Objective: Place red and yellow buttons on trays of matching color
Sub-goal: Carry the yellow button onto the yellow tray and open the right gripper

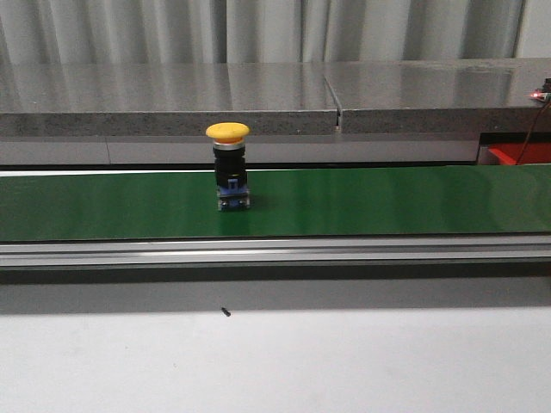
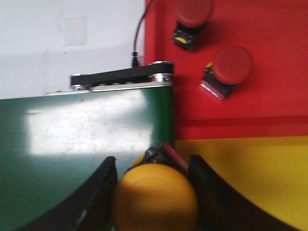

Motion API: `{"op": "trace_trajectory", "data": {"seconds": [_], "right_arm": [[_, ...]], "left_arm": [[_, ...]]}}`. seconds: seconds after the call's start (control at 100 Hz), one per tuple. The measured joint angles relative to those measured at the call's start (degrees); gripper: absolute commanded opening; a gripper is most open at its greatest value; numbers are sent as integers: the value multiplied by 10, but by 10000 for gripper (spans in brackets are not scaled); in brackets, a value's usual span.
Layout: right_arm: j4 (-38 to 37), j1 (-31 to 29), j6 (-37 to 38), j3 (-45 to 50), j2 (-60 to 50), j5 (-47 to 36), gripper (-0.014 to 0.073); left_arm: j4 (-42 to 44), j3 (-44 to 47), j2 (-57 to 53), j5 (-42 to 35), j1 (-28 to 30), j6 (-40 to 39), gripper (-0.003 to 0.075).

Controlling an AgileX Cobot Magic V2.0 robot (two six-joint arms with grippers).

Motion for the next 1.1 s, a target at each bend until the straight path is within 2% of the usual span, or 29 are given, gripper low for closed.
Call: {"op": "trace_trajectory", "data": {"seconds": [0.24, 0.39, 0.6, 0.65, 0.7, 0.78, 0.79, 0.85, 0.91, 1.1], "right_arm": [[-3, -49, 0, 75, 19, -64, 113], [-3, -52, 0, 103, 42, -115, 113], [7, -52, 0, 106, 98, -130, 118], [10, -52, 0, 106, 108, -130, 157], [12, -52, 0, 106, 112, -131, 242], [14, -52, 0, 106, 113, -131, 457], [16, -52, 0, 106, 113, -131, 457], [16, -52, 0, 106, 113, -131, 584], [10, -53, 0, 106, 113, -134, 619], [11, -55, 0, 106, 80, -139, 574]], "left_arm": [[0, 0, 0, 0, 0, 0, -20], [0, 0, 0, 0, 0, 0, -20], [0, 0, 0, 0, 0, 0, -20], [0, 0, 0, 0, 0, 0, -20], [0, 0, 0, 0, 0, 0, -20], [0, 0, 0, 0, 0, 0, -20], [0, 0, 0, 0, 0, 0, -20], [0, 0, 0, 0, 0, 0, -20], [0, 0, 0, 0, 0, 0, -20], [0, 0, 0, 0, 0, 0, -20]]}}
